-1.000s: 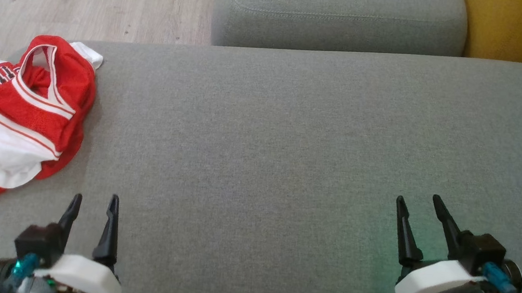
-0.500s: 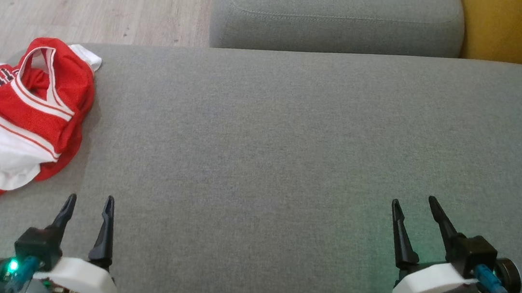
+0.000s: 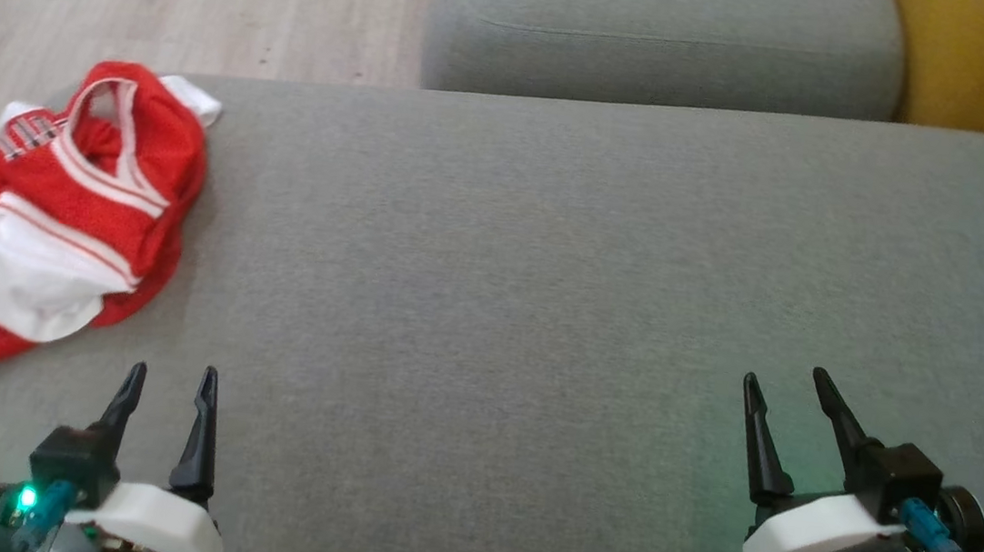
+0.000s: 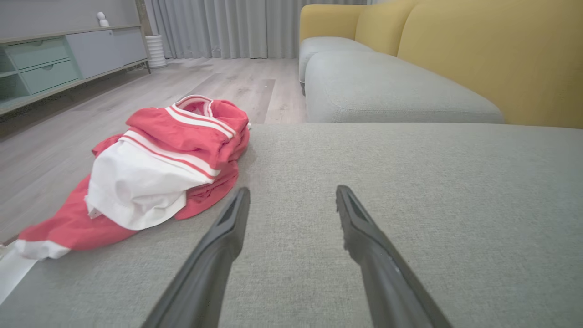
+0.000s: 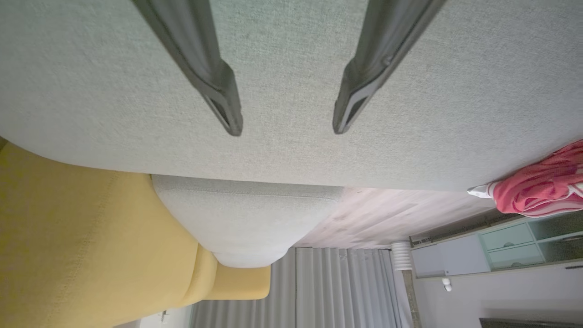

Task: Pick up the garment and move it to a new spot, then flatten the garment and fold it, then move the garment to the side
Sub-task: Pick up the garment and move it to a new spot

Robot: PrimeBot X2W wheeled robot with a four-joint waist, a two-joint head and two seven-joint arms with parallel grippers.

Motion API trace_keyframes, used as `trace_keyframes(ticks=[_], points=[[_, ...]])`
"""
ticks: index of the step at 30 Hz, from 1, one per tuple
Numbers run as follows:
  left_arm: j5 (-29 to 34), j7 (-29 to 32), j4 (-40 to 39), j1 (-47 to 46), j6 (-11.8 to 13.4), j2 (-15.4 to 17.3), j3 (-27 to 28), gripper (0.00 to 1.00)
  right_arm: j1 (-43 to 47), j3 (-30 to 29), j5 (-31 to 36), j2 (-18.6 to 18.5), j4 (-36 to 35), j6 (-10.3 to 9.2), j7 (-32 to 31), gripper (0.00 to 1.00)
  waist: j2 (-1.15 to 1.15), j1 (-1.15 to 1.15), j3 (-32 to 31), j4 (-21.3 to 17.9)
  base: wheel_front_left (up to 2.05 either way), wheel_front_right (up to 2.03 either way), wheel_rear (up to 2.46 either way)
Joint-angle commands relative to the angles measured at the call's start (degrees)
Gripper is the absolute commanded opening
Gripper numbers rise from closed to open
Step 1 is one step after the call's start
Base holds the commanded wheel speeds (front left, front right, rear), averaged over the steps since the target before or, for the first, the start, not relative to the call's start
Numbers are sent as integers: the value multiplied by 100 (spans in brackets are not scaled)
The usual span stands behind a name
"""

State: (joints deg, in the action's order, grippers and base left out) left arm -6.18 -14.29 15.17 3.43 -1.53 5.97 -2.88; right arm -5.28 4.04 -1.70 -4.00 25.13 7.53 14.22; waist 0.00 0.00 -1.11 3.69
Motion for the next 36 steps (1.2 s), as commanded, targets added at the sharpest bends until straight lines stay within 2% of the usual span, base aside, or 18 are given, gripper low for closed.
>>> trace_keyframes(ticks=[1,5,10,11,15,18,25,30,36], points=[[21,-71,-176,-269,16,36,217,100,-151,131,-7,37,-216,-4,78,100,0,0,-33,197,0,0,0],[9,-71,-150,-280,-17,38,209,100,-115,159,-20,44,-241,-4,78,100,0,0,-89,649,0,0,0],[13,-71,-106,-232,-18,22,182,100,-69,225,-50,56,-224,-4,78,100,0,0,-160,1407,0,0,0],[13,-71,-106,-232,-18,22,182,100,-69,225,-50,56,-224,-4,78,100,0,0,-160,1407,0,0,0],[-23,-71,-82,-189,-36,51,218,100,-115,419,-75,70,-171,-4,78,100,0,0,-167,1862,0,0,0],[-73,-71,-92,-166,-59,59,247,100,-225,556,-94,80,-153,-4,78,100,0,0,-69,2055,0,0,0],[-332,-71,-205,-762,-137,27,369,100,-599,800,-19,-55,-164,-4,78,100,0,0,567,2193,0,0,0],[-584,-70,11,-1873,-272,53,443,100,-1008,909,46,-414,-247,-4,72,100,0,0,1331,2197,0,0,0],[-771,87,792,-3383,-341,176,473,100,-1430,1020,70,-817,-510,-4,-87,100,0,0,2116,2121,0,0,0]])
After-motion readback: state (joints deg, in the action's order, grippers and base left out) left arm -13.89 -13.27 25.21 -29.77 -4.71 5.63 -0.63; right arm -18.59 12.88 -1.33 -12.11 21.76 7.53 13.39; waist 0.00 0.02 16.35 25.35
